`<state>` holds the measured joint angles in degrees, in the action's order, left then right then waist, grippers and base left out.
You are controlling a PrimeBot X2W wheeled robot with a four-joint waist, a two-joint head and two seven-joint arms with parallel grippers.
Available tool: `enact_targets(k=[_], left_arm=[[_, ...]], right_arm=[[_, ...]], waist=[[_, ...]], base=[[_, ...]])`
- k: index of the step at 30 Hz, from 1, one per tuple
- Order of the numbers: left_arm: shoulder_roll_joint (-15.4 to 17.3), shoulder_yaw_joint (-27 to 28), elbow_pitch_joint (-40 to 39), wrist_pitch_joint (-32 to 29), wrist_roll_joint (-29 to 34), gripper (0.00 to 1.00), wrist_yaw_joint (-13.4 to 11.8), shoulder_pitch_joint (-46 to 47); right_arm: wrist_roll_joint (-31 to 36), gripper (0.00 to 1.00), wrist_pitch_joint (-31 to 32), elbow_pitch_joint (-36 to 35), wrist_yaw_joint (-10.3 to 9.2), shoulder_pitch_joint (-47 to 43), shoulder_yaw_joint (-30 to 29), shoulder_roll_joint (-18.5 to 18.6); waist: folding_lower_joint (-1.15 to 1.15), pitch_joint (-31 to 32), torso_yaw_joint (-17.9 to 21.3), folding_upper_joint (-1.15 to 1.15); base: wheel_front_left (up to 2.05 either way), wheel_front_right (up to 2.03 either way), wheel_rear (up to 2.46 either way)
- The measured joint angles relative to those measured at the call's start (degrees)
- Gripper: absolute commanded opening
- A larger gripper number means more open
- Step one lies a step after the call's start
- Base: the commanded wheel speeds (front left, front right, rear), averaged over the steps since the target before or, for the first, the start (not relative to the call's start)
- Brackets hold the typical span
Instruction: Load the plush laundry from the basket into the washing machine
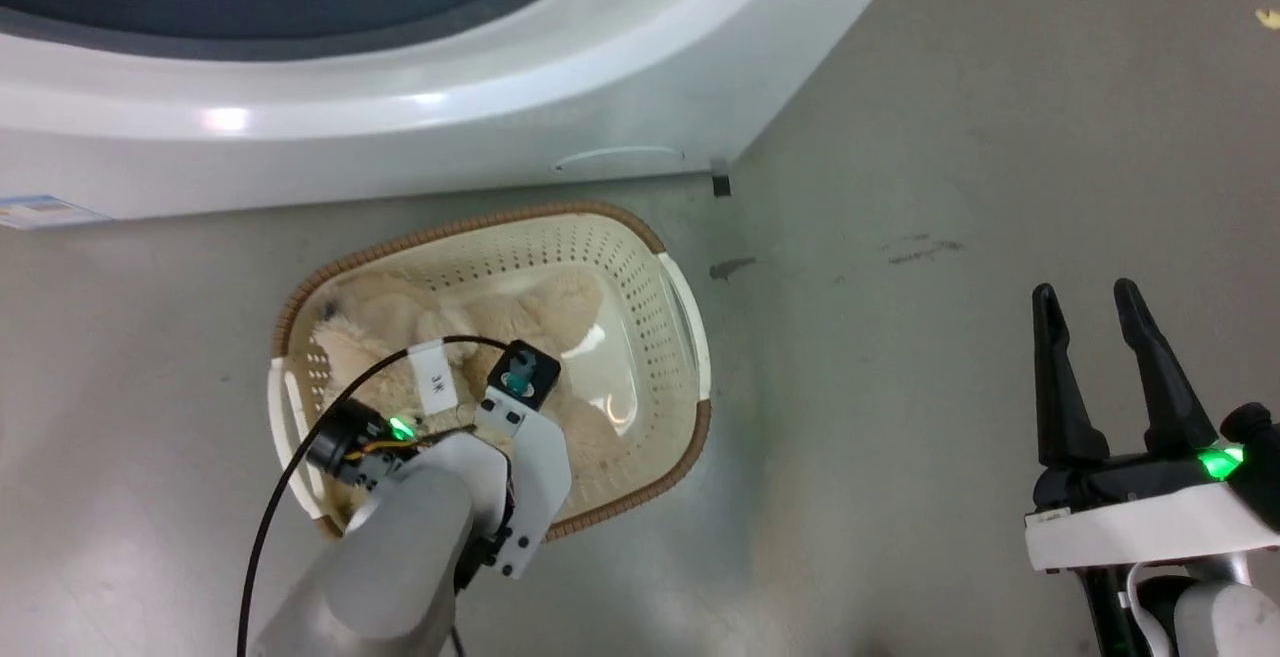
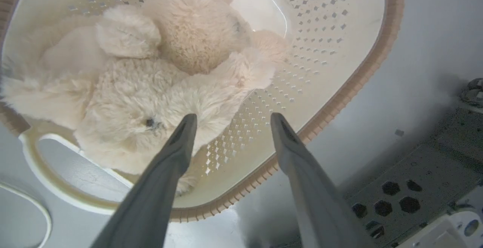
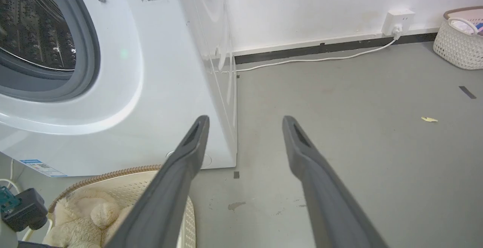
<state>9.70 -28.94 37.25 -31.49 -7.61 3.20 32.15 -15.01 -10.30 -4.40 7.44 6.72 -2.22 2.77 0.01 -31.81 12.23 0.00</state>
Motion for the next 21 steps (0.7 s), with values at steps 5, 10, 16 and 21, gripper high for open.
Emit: enact_targets(k=[5,10,16,21], left_arm=[[2.14,-4.2,0.55,-3.27,2.22,1.0,0.38,3.58],[4.2,-7.97,1.47,-6.08,3.71,1.0,1.11,6.83],[6.67,-12.49,1.77,-7.87,6.13,1.0,0.99,10.51],[7.82,-14.77,2.97,-11.01,6.49,1.0,0.29,12.89]], right_arm=[[-1.16,1.0,-0.6,-0.31,0.0,0.24,-0.15,0.0],[-2.08,1.0,-1.0,-0.49,0.0,0.94,-0.59,0.0],[-3.43,1.0,-1.94,-0.92,0.0,1.77,-0.97,0.0],[-4.43,1.0,-2.53,-1.18,0.0,2.29,-0.98,0.0]], waist=[[0.0,-3.16,0.77,0.0],[0.0,-6.3,1.45,0.0],[0.0,-9.88,2.33,0.0],[0.0,-12.73,3.03,0.0]], base=[[0.0,0.0,0.0],[0.0,0.0,0.0],[0.0,0.0,0.0],[0.0,0.0,0.0]])
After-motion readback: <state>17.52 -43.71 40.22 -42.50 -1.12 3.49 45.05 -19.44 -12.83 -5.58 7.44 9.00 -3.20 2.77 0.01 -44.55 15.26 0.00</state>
